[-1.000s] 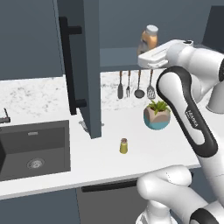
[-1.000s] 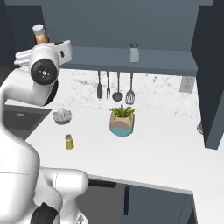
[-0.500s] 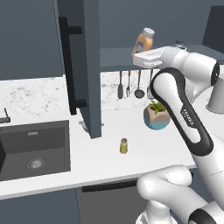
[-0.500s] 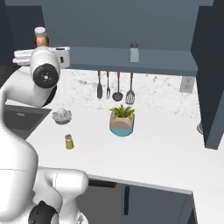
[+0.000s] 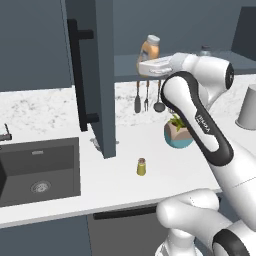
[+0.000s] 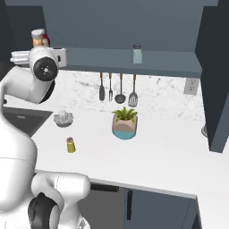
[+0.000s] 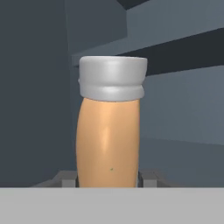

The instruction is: Put the shaker and condiment bottle from the counter next to their counterparts in the cabinet.

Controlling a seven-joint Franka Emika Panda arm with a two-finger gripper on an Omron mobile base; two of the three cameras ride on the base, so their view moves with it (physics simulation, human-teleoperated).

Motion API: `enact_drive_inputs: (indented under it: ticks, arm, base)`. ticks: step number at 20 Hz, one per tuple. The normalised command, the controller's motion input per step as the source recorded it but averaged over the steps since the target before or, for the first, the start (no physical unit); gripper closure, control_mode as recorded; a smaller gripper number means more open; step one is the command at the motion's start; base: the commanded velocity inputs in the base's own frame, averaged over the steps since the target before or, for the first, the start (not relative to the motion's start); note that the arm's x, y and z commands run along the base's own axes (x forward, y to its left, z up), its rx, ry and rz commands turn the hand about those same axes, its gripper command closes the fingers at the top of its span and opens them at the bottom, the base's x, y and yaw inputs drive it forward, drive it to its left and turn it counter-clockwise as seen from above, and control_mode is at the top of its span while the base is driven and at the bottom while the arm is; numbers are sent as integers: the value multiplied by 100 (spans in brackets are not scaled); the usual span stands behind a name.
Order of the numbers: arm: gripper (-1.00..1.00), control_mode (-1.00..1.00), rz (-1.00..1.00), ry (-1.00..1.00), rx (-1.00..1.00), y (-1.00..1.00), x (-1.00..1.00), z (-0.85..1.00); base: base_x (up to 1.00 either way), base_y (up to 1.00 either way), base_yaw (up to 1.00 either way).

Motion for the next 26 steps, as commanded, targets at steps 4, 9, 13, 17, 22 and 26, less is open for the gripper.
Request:
enact_drive_inputs:
  ticks: [4,9,13,17,22,26]
  arm:
    - [100,-100,5,-6,-9,0,0,-25]
    - [100,-100,1,-1,-8,4,15,-26]
    - [100,-100,0,0,-4,9,23,-2]
    - [100,-100,0,0,-3,9,24,0]
    - [100,-100,0,2,0,7,34,-5]
    - [100,-100,0,2,0,3,44,-15]
  base:
    - [0,0,0]
    - [0,0,0]
    - [0,0,0]
    - [0,0,0]
    - [0,0,0]
    - [0,0,0]
